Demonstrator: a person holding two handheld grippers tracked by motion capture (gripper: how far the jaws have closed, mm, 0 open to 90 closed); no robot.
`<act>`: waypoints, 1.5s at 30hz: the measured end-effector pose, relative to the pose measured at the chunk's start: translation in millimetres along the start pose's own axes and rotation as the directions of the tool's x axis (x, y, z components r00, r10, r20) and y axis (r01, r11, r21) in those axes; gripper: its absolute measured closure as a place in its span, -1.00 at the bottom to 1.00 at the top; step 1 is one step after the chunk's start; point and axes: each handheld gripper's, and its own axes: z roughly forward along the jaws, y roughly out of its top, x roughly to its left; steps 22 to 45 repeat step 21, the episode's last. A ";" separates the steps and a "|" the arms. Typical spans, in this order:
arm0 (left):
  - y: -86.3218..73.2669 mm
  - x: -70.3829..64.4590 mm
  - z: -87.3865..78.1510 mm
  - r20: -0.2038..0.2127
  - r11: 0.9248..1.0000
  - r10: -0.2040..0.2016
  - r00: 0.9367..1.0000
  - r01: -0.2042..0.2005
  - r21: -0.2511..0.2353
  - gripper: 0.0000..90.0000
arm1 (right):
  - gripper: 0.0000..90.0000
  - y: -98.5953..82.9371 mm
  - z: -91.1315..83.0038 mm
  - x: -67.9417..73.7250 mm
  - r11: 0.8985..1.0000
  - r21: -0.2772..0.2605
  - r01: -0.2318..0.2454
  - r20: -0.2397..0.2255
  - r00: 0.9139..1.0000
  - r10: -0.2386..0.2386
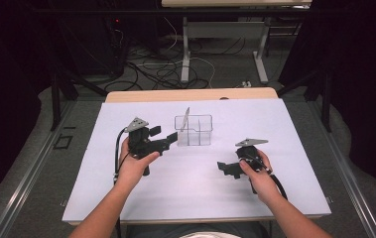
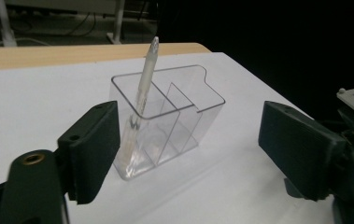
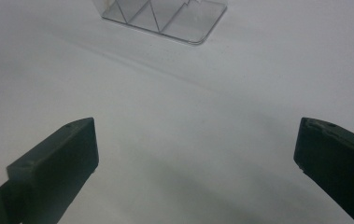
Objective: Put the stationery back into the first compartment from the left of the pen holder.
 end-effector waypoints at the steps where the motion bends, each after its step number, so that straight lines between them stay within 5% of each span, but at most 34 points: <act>1: -1.7 1.0 -2.1 0.006 1.000 -0.011 1.000 0.011 0.002 -0.55 | -1.00 -0.1 0.0 0.2 1.000 0.002 -0.004 -0.001 1.000 0.004; 8: -13.0 9.0 -16.6 -0.017 1.000 -0.005 1.000 0.005 -0.002 -0.67 | -1.00 -0.3 -0.5 -0.4 1.000 0.005 -0.005 0.000 1.000 0.005; 12: -19.3 14.4 -22.6 -0.046 1.000 0.002 0.999 -0.002 0.002 -0.97 | -1.00 -0.2 -0.9 -1.7 1.000 0.004 0.004 0.003 1.000 -0.004; 21: -30.8 27.7 -30.1 -0.108 1.000 0.006 0.994 -0.003 0.030 -0.99 | -1.00 -0.5 -0.7 -2.7 1.000 0.002 -0.006 0.005 1.000 0.006; 45: -30.8 27.7 -30.1 -0.108 1.000 0.006 0.994 -0.003 0.030 -0.99 | -1.00 -0.5 -0.7 -2.7 1.000 0.002 -0.006 0.005 1.000 0.006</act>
